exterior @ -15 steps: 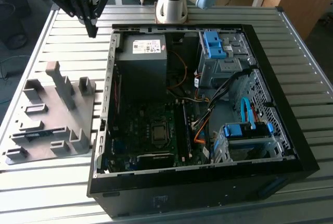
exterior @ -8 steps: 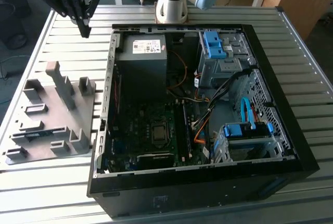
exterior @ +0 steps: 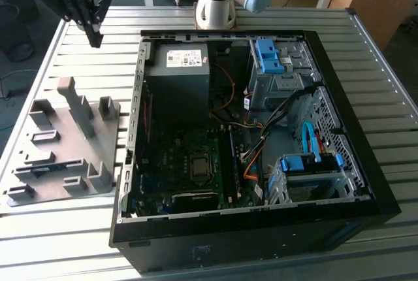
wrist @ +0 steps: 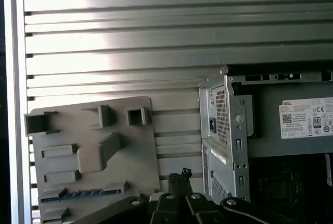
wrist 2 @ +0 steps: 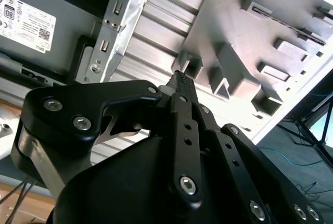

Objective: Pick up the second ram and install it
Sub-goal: 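Reach for the second ram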

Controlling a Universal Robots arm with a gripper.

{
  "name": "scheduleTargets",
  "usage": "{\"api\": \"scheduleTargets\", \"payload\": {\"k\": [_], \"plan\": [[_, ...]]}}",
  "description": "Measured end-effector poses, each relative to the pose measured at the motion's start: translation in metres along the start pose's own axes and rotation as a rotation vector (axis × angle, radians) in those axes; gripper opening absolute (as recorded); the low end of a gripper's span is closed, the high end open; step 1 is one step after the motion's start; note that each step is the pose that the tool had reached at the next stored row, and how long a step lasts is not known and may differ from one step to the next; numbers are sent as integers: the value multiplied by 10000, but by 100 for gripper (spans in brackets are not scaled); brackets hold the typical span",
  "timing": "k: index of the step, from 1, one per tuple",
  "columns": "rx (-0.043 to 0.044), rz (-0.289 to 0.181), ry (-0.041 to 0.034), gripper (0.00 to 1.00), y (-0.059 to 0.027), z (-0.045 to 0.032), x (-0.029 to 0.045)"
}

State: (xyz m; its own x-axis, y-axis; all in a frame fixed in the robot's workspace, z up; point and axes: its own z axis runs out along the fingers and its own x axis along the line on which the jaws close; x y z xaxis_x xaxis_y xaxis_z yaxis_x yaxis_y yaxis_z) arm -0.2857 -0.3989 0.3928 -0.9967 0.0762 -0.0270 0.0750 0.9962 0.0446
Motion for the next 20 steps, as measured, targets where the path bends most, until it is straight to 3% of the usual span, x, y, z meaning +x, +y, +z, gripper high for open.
{"api": "scheduleTargets", "payload": {"k": [13,20], "plan": [[1,0,0,10,-25,-8,288],[1,0,0,10,-35,-11,401]]}}
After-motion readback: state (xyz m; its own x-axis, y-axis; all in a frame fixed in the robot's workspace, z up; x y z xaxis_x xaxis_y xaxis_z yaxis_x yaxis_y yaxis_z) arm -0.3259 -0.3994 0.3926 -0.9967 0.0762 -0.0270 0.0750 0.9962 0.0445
